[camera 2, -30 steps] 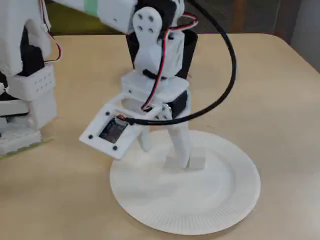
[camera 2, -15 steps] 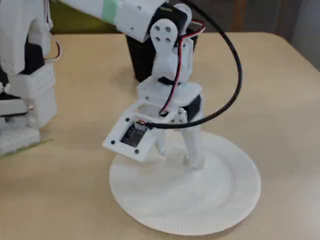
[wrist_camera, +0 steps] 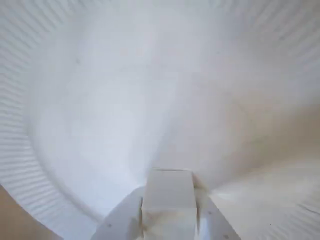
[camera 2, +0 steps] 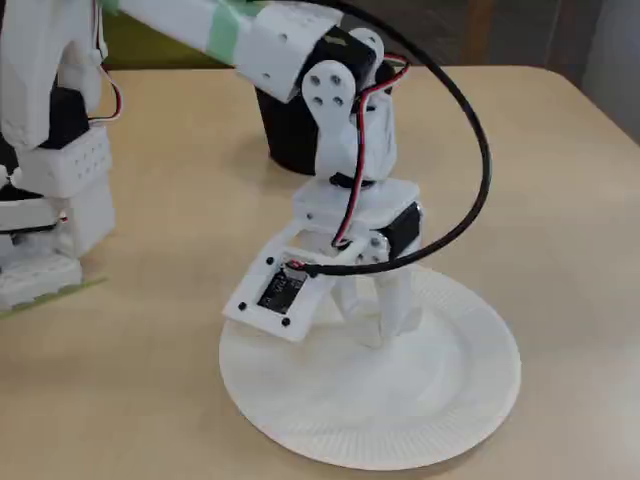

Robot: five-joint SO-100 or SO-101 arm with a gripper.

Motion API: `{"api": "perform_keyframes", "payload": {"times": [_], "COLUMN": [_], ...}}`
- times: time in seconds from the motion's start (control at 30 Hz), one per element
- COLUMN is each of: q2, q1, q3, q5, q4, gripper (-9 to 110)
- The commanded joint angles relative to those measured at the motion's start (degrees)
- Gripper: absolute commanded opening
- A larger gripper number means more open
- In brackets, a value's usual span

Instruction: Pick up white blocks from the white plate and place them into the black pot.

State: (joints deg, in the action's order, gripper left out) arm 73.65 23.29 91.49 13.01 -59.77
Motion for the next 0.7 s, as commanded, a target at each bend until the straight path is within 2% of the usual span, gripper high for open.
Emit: {"api": "perform_keyframes", "payload": {"times": [0.0, 0.17, 0.3, 0.43, 0.67], "q2": [4.4, 16.3, 26.1, 35.9, 44.6], "q1": [2.2, 6.3, 1.8, -9.3, -37.5], "q3": [-0.5, -3.2, -4.7, -4.2, -2.6], "q5": [-1.8, -3.8, -4.7, -4.7, -8.8], "q4": [1.4, 4.1, 4.7, 4.7, 4.0], "gripper": [-2, -2, -2, -2, -2]}}
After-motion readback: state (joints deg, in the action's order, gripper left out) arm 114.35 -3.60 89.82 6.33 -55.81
